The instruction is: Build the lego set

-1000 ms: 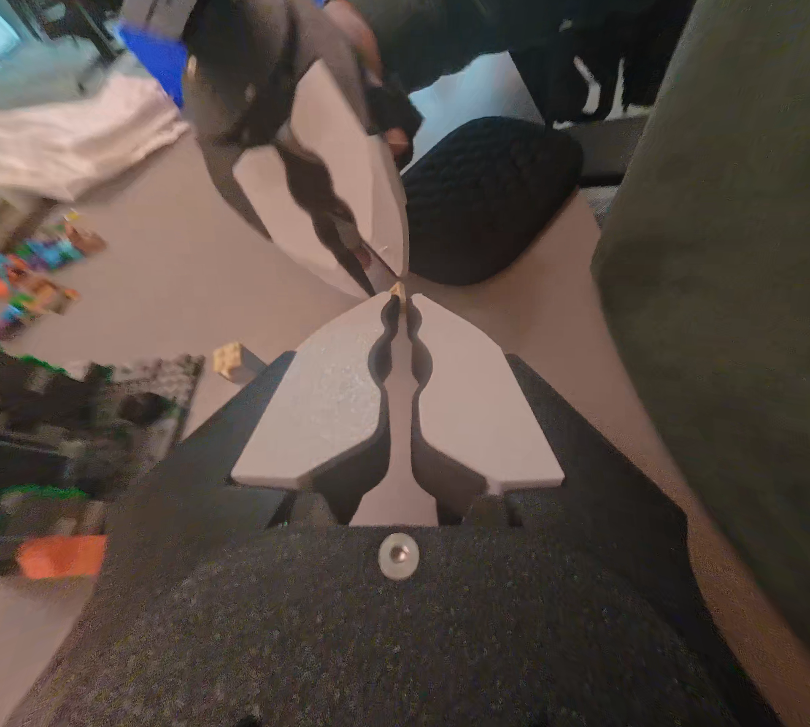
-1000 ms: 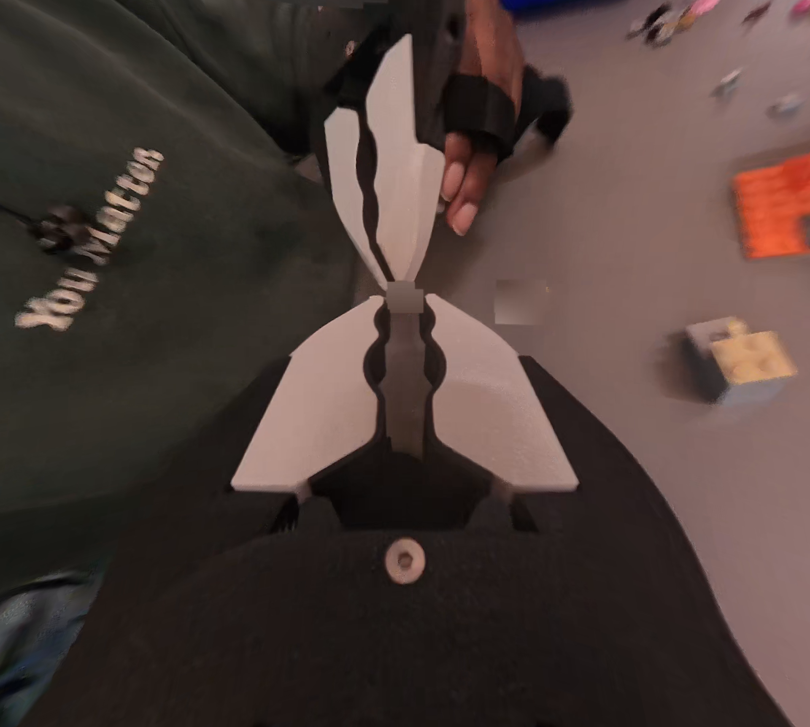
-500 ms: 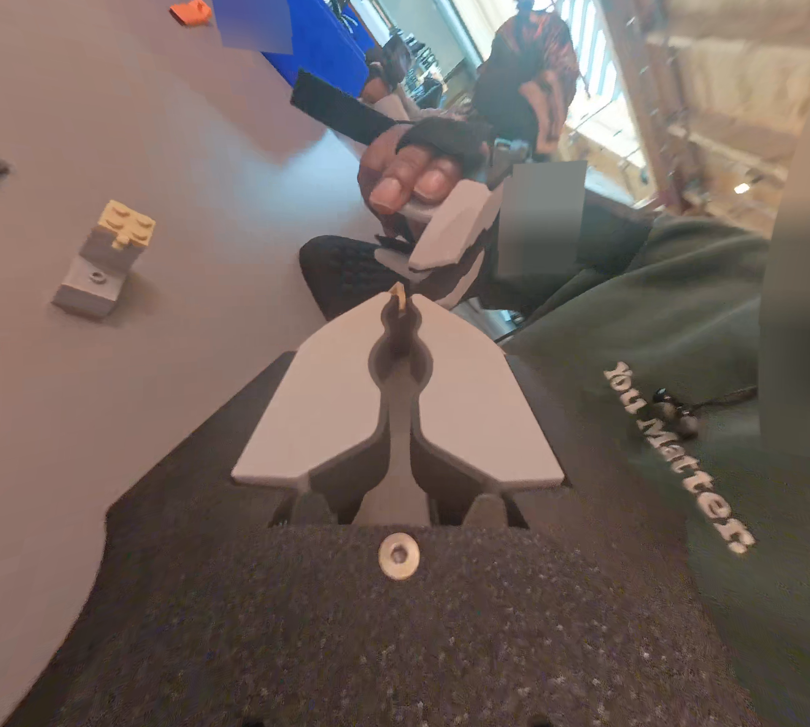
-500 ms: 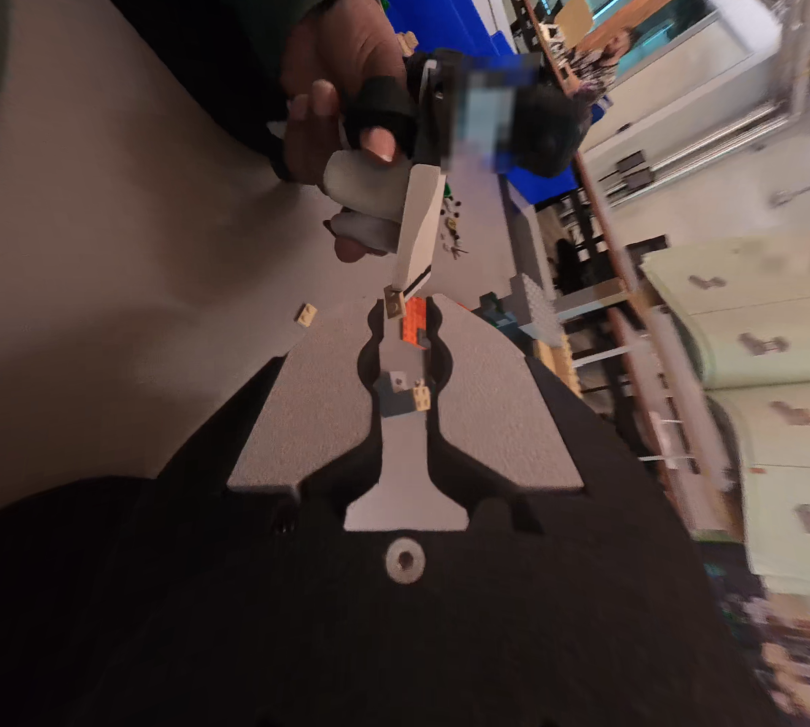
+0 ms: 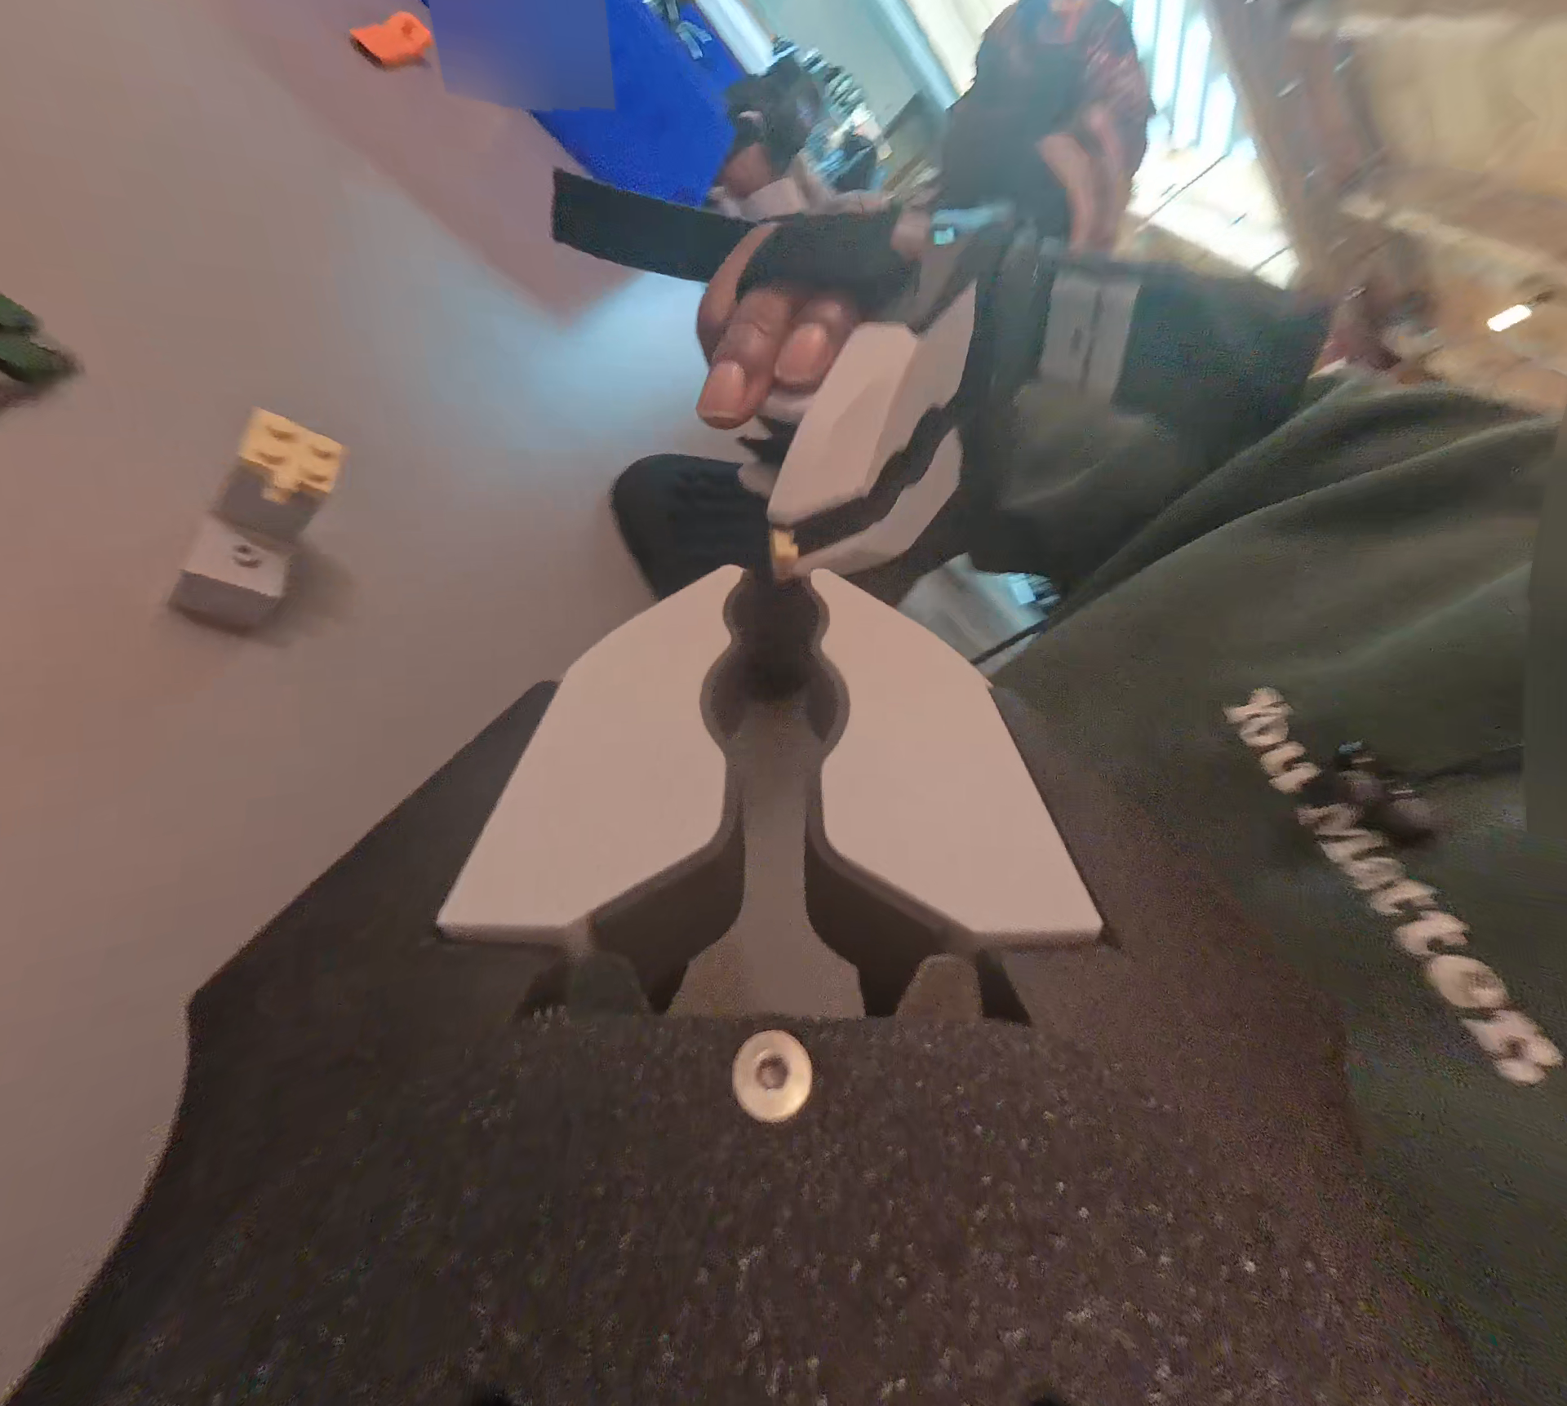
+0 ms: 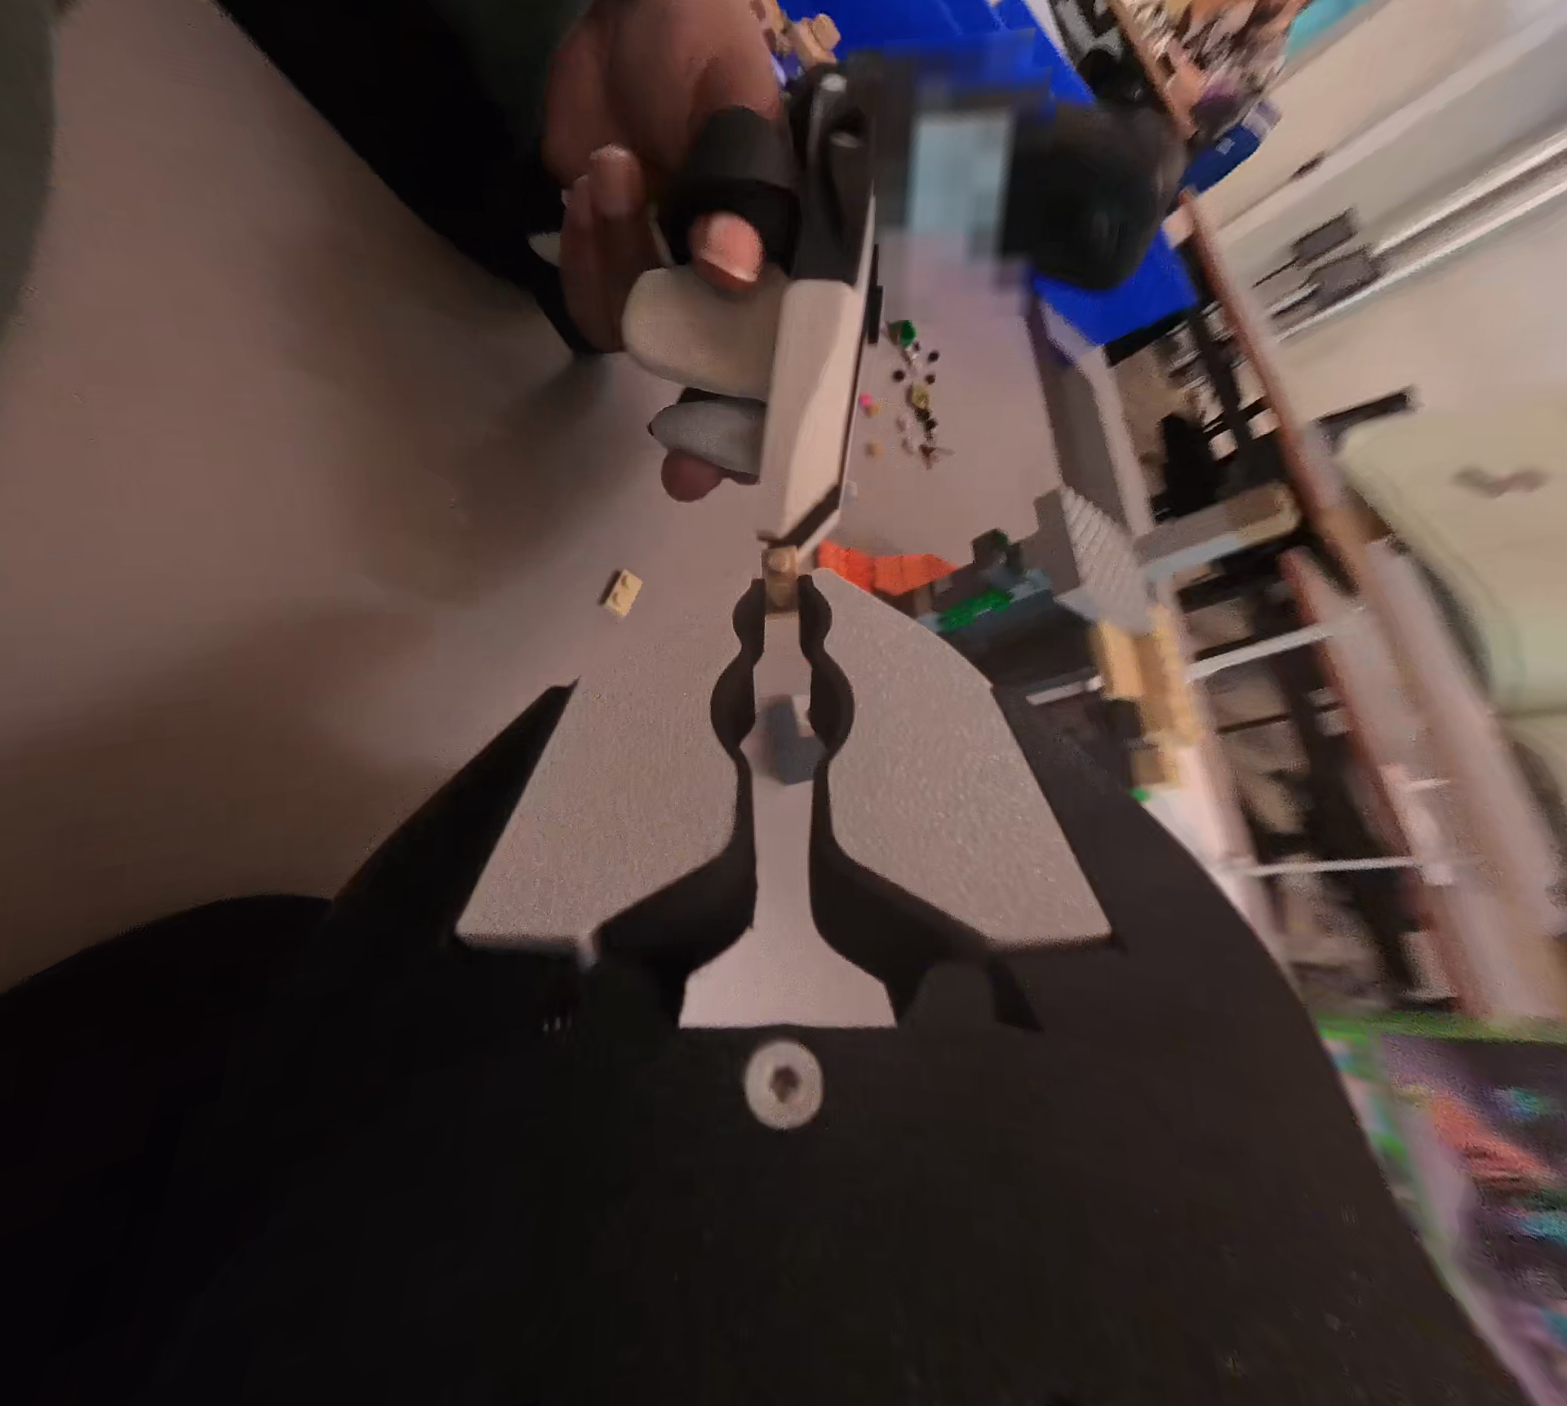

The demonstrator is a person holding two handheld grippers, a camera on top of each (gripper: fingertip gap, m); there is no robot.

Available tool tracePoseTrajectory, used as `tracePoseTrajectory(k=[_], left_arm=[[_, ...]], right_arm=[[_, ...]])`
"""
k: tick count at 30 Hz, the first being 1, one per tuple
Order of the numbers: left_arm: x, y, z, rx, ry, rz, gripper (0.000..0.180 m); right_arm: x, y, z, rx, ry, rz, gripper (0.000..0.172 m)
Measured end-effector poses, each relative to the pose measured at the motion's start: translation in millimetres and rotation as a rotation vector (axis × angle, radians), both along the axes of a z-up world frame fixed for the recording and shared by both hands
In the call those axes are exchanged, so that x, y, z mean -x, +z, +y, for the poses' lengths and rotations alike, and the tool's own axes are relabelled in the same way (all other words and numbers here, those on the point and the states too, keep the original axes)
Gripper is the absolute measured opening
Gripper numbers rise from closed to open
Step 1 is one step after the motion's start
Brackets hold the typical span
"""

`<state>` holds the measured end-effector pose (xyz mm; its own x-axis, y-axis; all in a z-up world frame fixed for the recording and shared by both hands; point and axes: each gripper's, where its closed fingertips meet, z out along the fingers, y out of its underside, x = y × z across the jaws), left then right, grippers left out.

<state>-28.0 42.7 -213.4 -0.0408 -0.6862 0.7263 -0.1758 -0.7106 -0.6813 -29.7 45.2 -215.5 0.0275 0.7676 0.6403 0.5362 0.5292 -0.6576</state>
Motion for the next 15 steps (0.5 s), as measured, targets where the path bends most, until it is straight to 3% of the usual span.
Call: tracePoseTrajectory(k=[8, 15], left_arm=[[13, -52, 55, -0.556, 0.159, 0.458, 0.022], [6, -77, 85, -0.729, 0.170, 0.642, 0.031]], right_arm=[[-24, -10, 38, 0.407, -0.099, 0.066, 0.007], [-25, -23, 50, 0.524, -0.150, 0.087, 0.007]])
